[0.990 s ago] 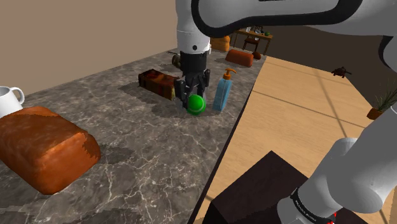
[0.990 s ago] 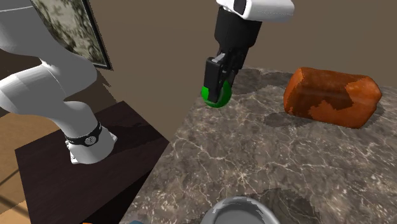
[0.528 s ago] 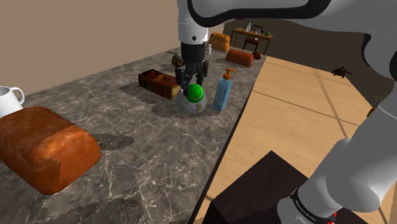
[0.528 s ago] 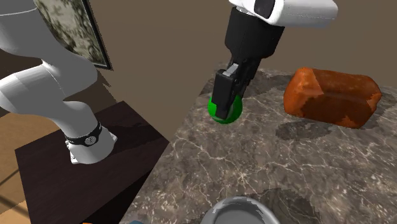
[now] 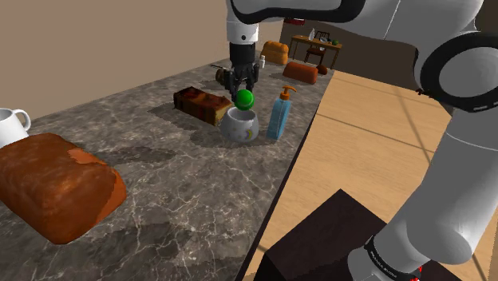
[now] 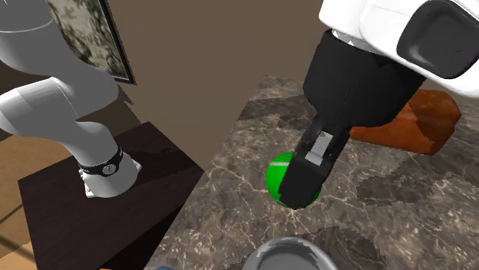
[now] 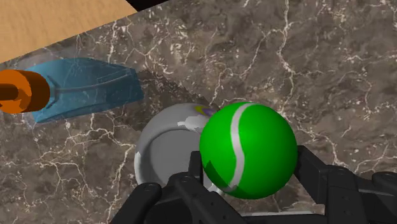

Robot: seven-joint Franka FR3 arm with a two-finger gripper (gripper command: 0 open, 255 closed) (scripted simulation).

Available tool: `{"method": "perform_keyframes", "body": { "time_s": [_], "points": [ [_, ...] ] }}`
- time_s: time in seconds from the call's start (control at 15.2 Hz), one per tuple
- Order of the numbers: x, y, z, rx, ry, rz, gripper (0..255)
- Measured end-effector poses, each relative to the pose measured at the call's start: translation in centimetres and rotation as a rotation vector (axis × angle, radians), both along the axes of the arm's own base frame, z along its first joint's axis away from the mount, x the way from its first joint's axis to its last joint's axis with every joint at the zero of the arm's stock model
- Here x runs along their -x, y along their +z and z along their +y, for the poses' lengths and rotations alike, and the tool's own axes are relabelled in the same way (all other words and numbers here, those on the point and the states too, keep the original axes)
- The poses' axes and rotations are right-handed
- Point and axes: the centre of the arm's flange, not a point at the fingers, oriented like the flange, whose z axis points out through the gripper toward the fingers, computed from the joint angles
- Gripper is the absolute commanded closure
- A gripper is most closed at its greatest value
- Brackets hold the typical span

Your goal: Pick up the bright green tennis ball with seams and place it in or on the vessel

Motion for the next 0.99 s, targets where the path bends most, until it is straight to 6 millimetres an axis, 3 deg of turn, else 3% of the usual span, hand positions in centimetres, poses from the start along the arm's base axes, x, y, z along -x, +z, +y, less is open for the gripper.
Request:
{"method": "perform_keyframes", "body": {
  "time_s": [0.46,0.59,0.99],
  "points": [
    [-7.6,0.0,-5.1,0.000,0.001,-0.001,255],
    [-8.6,-0.3,-6.2,0.001,0.000,0.000,255],
    [-9.0,-3.1,-6.6,0.001,0.001,0.000,255]
  ]
}}
